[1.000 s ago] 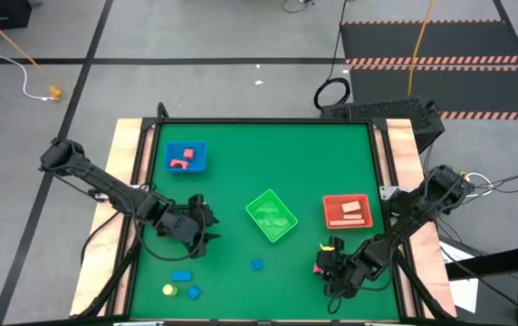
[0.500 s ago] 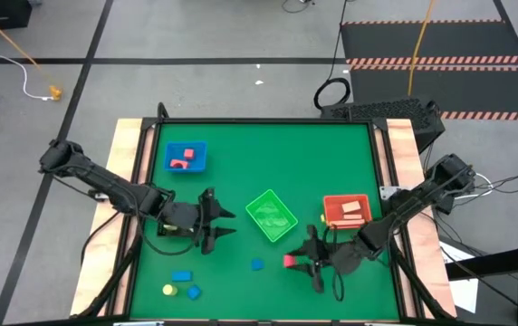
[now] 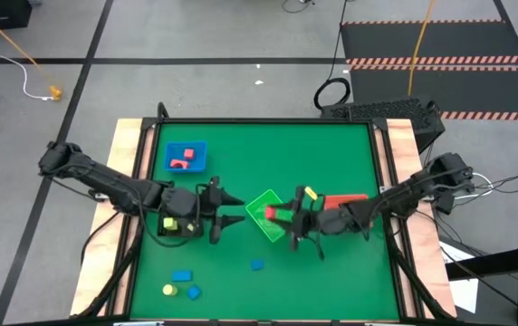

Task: Sort & place blocks by color
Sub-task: Put the orange block into the blue basket

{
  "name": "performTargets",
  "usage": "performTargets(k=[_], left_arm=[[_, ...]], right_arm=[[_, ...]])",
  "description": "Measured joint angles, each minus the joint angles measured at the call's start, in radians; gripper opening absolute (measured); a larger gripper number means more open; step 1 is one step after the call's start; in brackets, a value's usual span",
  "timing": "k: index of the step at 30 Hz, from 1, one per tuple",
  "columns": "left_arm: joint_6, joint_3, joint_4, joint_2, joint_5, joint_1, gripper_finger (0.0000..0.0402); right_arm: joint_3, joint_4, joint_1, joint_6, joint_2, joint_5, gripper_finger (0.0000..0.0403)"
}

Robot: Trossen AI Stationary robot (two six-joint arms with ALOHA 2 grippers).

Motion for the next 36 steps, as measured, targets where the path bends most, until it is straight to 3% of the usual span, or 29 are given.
performTargets(k=[8,14,17,24,36], left_arm=[[0.002,0.0,0.073,0.0,-0.027,0.092,0.0214],[0.008,0.0,0.104,0.0,-0.047,0.19,0.0214],[-0.004,0.0,0.104,0.0,-0.047,0.227,0.0214],[-0.004,0.0,0.124,0.0,-0.037,0.25,0.0214],[-0.005,0.0,0.163,0.055,0.005,0.258,0.0214]], right_arm=[[0.0,0.141,-0.122,-0.229,0.0,-0.006,0.0123],[0.0,0.198,-0.193,-0.39,0.0,-0.158,0.0123],[0.0,0.243,-0.221,-0.449,0.005,-0.162,0.0124],[0.015,0.272,-0.283,-0.5,0.036,-0.256,0.0125],[0.152,0.265,-0.303,-0.567,0.175,-0.267,0.0125]])
